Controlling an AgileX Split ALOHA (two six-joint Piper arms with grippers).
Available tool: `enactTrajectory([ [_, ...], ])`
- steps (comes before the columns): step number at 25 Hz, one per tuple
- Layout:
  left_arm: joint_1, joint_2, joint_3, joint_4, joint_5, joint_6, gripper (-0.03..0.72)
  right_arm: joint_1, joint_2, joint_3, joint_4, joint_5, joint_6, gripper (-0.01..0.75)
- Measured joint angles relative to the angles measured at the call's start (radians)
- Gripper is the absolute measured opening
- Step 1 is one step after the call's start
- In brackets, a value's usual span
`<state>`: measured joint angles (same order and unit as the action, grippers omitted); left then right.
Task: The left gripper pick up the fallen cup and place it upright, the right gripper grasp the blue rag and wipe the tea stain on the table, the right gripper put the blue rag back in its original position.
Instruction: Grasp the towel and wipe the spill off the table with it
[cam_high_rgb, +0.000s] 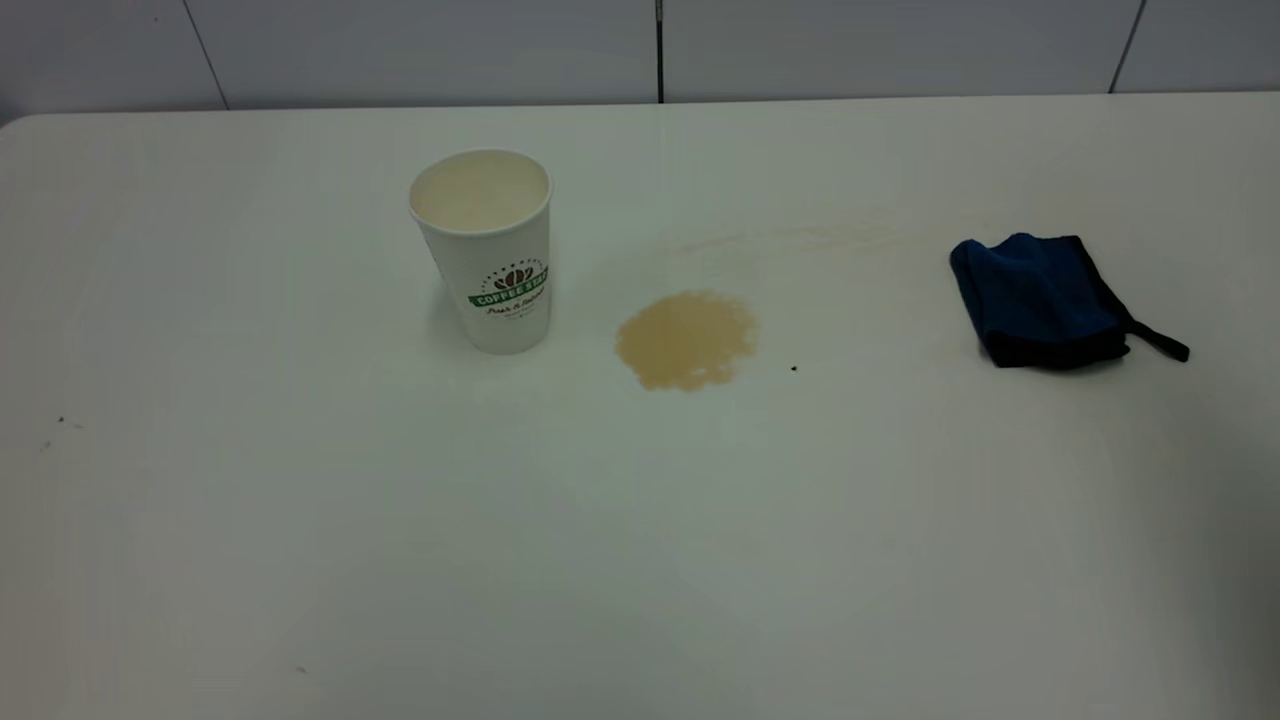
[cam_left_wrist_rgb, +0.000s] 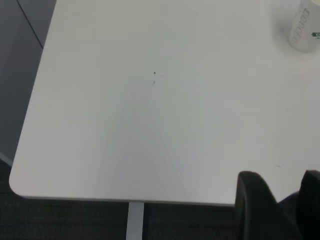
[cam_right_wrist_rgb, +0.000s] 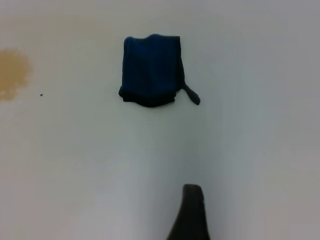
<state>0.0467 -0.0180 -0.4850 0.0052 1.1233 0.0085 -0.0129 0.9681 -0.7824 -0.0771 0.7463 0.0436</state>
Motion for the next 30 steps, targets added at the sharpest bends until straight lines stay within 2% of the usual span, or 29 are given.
enactTrajectory([
  [6, 0.000, 0.000, 0.000, 0.000, 0.000, 0.000, 0.240, 0.000, 0.303, -0.100, 0.023, -0.090, 0.010, 0.712],
  [13, 0.000, 0.000, 0.000, 0.000, 0.000, 0.000, 0.240, 0.000, 0.617, -0.193, 0.158, -0.239, -0.054, 0.708],
  [17, 0.000, 0.000, 0.000, 0.000, 0.000, 0.000, 0.240, 0.000, 0.813, -0.321, 0.190, -0.239, -0.105, 0.708],
  [25, 0.000, 0.000, 0.000, 0.000, 0.000, 0.000, 0.240, 0.001, 1.178, -0.636, 0.193, -0.155, -0.153, 0.695],
  [30, 0.000, 0.000, 0.000, 0.000, 0.000, 0.001, 0.240, 0.004, 1.345, -0.768, 0.193, -0.138, -0.170, 0.691],
])
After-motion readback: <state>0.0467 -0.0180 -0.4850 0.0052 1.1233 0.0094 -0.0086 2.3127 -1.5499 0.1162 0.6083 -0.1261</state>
